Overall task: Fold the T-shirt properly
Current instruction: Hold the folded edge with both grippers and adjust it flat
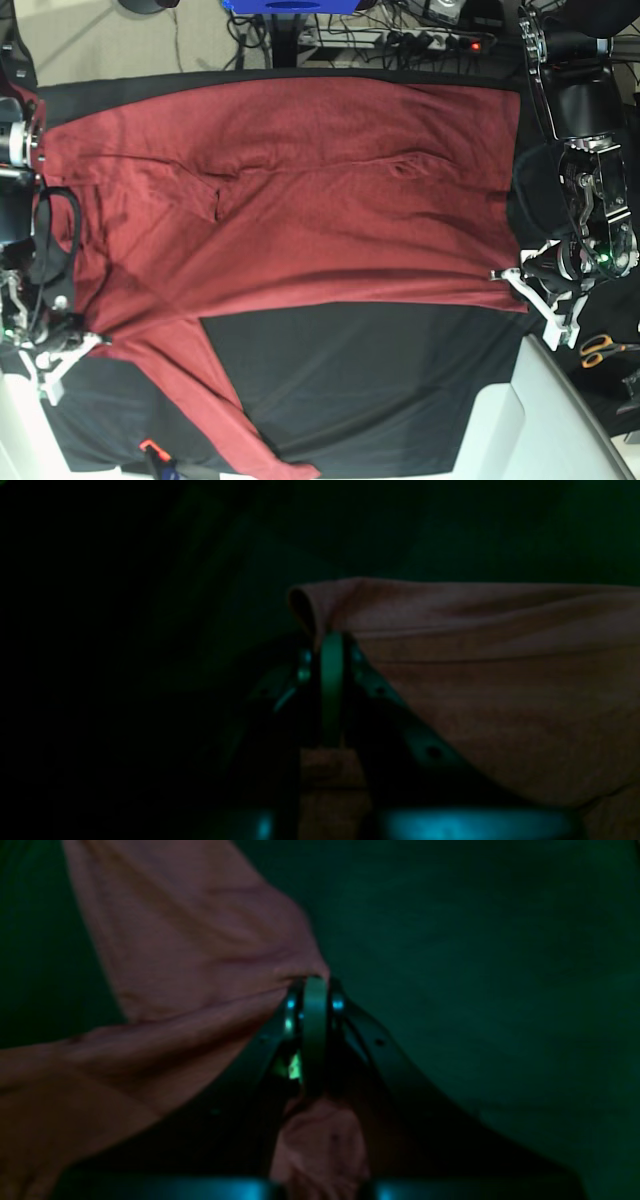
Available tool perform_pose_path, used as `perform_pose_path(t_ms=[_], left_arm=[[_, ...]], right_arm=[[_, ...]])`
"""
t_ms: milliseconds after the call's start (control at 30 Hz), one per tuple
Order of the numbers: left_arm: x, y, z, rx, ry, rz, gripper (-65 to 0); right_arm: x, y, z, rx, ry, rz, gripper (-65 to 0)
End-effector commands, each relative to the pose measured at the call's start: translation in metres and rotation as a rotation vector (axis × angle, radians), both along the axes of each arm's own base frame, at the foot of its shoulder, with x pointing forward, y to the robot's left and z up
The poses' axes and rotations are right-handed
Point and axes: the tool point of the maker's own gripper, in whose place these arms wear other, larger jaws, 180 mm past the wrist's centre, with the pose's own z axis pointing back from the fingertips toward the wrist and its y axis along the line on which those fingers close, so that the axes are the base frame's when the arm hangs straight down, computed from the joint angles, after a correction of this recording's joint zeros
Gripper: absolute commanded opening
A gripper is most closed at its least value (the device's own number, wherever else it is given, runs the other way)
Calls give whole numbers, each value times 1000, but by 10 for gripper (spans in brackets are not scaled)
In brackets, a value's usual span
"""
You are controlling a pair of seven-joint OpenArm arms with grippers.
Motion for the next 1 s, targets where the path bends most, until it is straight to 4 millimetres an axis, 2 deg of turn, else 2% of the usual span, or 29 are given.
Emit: perform_pose_path(t_ms=[0,400,700,833,900,967], left_arm=[[12,8,20,17,-58,6,-650],[8,6,13,16,-42,1,-650],[3,7,7,17,-30,2,-650],[2,6,6,16,-28,0,-650],[2,4,4,16,-21,-3,-650],[-7,-1,-11,50,29,-35,-650]], right_arm=[[18,-9,27,-15,-66,-7,-650],[2,-10,11,-16,27,-2,-650],[-3,-4,14,-28,9,18,-650],[-11,-4,5,-28,30,19,-650],[-15,-5,1,-24,39,15,-650],[-18,-5,-2,-21,44,13,-650]])
